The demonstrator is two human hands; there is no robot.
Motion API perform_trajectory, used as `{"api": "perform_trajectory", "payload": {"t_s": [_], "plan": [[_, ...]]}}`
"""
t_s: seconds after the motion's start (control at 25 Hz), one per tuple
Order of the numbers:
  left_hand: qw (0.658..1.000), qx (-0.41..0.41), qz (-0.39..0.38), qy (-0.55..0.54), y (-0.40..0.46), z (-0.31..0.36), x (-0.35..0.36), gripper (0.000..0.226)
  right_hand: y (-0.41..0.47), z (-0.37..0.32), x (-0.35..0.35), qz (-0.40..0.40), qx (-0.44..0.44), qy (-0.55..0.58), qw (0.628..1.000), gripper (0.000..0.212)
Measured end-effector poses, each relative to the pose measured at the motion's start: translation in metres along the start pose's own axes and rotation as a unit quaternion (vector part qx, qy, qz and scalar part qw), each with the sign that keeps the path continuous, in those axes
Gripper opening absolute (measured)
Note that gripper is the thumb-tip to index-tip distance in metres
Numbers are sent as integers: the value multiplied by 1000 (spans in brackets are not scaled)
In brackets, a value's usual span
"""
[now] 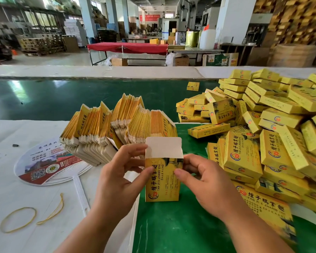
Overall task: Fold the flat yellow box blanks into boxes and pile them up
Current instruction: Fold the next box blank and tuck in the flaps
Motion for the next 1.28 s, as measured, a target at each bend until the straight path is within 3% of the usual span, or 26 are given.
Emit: {"api": "perform_trajectory", "payload": {"t_s": [0.12, 0.2, 0.32, 0.44, 0.64, 0.88, 1.08, 1.12, 1.28], "plan": [[998, 20, -47, 24, -1, 0, 5, 18, -1, 0, 1, 12, -18, -5, 1000, 19], [997, 17, -64, 27, -1, 0, 8, 10, -2, -4, 1, 39, -40, -5, 998, 30], [998, 12, -59, 25, 1, 0, 6, 8, -6, -11, -1, 66, -105, -2, 992, 53], [998, 8, -52, 37, 1, 0, 5, 9, -6, -16, -1, 80, -140, 4, 987, 59], [998, 2, -38, 51, 1, 0, 4, 13, -7, -22, -1, 99, -182, -20, 978, 47], [996, 48, -46, 65, 1, 9, 9, 17, -3, -21, 1, 48, -189, -20, 981, 6], [999, 25, -32, 12, -1, 7, 8, 7, -4, -25, 1, 60, -194, 7, 979, 6], [1000, 13, -23, -4, -1, 5, 7, 8, -5, -23, 0, 65, -180, 28, 981, 8], [994, -67, -18, -84, 0, -4, 6, 51, -3, -8, 1, 57, -72, 111, 990, 61]]}}
Point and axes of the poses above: each hand's wrist, its own y-axis towards the middle knuckle, its own x-axis out of the palm, z = x × y, the point moved 6 cm from there along y, towards the middle knuckle, and after that the axes turned 11 degrees about z, right-handed, at the moved point
